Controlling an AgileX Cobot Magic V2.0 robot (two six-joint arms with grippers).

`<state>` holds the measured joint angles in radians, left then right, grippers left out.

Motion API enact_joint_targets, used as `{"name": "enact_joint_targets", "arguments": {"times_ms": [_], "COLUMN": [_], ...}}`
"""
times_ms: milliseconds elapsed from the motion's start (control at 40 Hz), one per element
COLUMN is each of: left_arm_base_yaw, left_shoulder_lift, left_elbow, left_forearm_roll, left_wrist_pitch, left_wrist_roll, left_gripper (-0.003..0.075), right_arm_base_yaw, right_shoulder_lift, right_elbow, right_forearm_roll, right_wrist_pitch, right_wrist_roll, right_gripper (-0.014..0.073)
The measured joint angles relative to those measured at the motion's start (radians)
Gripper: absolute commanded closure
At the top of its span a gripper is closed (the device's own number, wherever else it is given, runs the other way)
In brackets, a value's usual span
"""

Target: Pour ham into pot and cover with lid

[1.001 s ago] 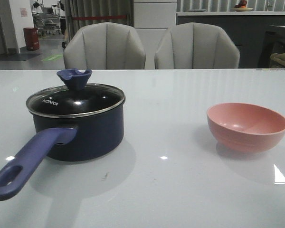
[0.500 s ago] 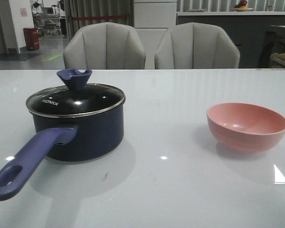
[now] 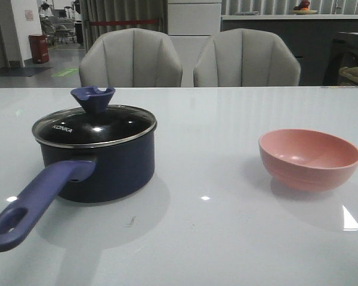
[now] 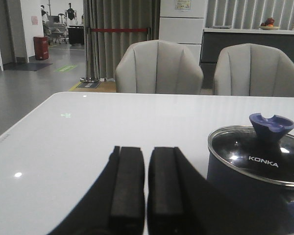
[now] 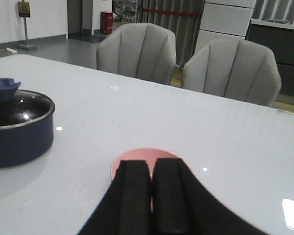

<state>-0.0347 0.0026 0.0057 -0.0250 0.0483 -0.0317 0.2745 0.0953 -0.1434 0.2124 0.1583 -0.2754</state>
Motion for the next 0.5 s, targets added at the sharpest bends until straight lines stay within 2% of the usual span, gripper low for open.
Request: {"name": "enact_joint_targets", "arguments": {"times_ms": [200,350,500], "left_arm_base_yaw": [0.000,0.002,0.002], "left_shoulder_lift": [0.000,0.000,0.000], "left_elbow": [0.000,0.000,0.000], "left_forearm_roll": [0.000,0.000,0.000], "left_wrist_pitch": [0.000,0.000,-0.001], "left_wrist_roll": [0.000,0.000,0.000], "left_gripper": [0.0601,0.0601,0.0601], "right_arm_base_yaw": [-0.083,-0.135,-0.137], "right_shoulder_lift": [-0.018,-0.071,-0.105], "right_elbow": [0.073,0.129,0.169], "right_forearm_roll": [-0.147,-0.198,-0.231], "right_wrist_pitch": [-0.063,-0.070,-0.077], "right_wrist_roll": [0.117,0.219,0.306], "right_gripper": [0.0425,0.0425,0.0425]}}
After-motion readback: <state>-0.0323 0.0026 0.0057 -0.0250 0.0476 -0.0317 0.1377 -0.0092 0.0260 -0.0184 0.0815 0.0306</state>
